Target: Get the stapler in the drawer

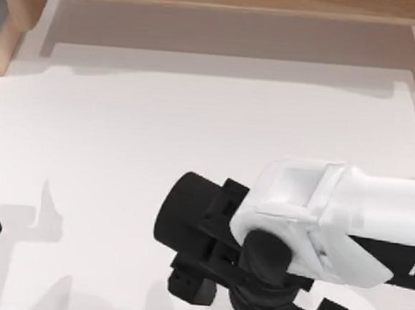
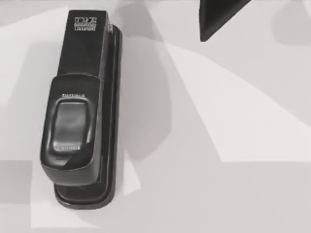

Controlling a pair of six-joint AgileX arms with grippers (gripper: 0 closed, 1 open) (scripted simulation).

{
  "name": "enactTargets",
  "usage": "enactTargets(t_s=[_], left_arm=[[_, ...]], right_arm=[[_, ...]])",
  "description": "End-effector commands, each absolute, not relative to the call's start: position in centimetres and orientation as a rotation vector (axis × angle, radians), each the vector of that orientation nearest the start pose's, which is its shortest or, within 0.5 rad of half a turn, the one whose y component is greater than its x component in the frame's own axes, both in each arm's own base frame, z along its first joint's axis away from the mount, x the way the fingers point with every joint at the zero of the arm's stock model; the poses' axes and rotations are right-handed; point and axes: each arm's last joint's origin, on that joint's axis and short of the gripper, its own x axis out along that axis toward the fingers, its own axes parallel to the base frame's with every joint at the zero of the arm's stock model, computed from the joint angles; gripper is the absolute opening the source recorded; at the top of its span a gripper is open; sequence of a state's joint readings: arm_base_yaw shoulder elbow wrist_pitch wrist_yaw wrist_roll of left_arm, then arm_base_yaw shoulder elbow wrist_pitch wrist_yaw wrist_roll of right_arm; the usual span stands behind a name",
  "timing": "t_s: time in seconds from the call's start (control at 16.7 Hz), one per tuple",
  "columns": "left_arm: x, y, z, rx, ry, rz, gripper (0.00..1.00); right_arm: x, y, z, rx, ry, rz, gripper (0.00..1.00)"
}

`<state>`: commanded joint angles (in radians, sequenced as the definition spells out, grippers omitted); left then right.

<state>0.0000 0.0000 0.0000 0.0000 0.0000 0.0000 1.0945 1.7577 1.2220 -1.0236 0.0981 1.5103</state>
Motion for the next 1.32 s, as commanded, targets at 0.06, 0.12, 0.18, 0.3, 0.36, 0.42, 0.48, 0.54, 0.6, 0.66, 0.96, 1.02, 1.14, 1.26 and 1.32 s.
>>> enactTargets(t_s=[0.06, 0.12, 0.18, 0.3, 0.36, 0.42, 0.48, 0.54, 0.6, 0.66, 0.96, 1.02, 1.14, 1.26, 1.32], left_arm=[[10.6, -0.1, 16.0, 0.000, 0.000, 0.000, 1.00], [10.6, -0.1, 16.0, 0.000, 0.000, 0.000, 1.00], [10.6, -0.1, 16.0, 0.000, 0.000, 0.000, 1.00], [10.6, -0.1, 16.0, 0.000, 0.000, 0.000, 1.00], [10.6, -0.1, 16.0, 0.000, 0.000, 0.000, 1.00], [10.6, -0.1, 16.0, 0.000, 0.000, 0.000, 1.00], [10.6, -0.1, 16.0, 0.000, 0.000, 0.000, 1.00], [10.6, -0.1, 16.0, 0.000, 0.000, 0.000, 1.00], [10.6, -0.1, 16.0, 0.000, 0.000, 0.000, 1.00], [10.6, -0.1, 16.0, 0.000, 0.000, 0.000, 1.00], [10.6, -0.1, 16.0, 0.000, 0.000, 0.000, 1.00], [10.6, -0.1, 16.0, 0.000, 0.000, 0.000, 1.00], [10.6, -0.1, 16.0, 0.000, 0.000, 0.000, 1.00], [10.6, -0.1, 16.0, 0.000, 0.000, 0.000, 1.00], [10.6, -0.1, 16.0, 0.000, 0.000, 0.000, 1.00]], right_arm=[[14.6, 28.2, 18.6, 0.307, 1.449, -0.331, 1.00], [14.7, 28.2, 18.2, 0.303, 1.449, -0.333, 1.00], [14.7, 28.2, 17.5, 0.301, 1.449, -0.333, 1.00], [14.9, 28.3, 15.7, 0.304, 1.448, -0.330, 1.00], [15.1, 28.3, 14.7, 0.307, 1.447, -0.326, 1.00], [15.1, 28.3, 13.7, 0.310, 1.446, -0.324, 1.00], [15.2, 28.2, 12.8, 0.309, 1.446, -0.325, 1.00], [15.2, 28.1, 12.1, 0.306, 1.447, -0.328, 1.00], [15.2, 28.0, 11.7, 0.304, 1.448, -0.331, 1.00], [15.2, 28.0, 11.7, 0.303, 1.448, -0.331, 1.00], [15.2, 28.0, 11.7, 0.303, 1.448, -0.331, 0.85], [15.2, 28.0, 11.7, 0.303, 1.448, -0.331, 0.77], [15.2, 28.0, 11.7, 0.303, 1.448, -0.331, 0.62], [15.2, 28.0, 11.7, 0.303, 1.448, -0.331, 0.47], [15.2, 28.0, 11.7, 0.303, 1.448, -0.331, 0.40]])
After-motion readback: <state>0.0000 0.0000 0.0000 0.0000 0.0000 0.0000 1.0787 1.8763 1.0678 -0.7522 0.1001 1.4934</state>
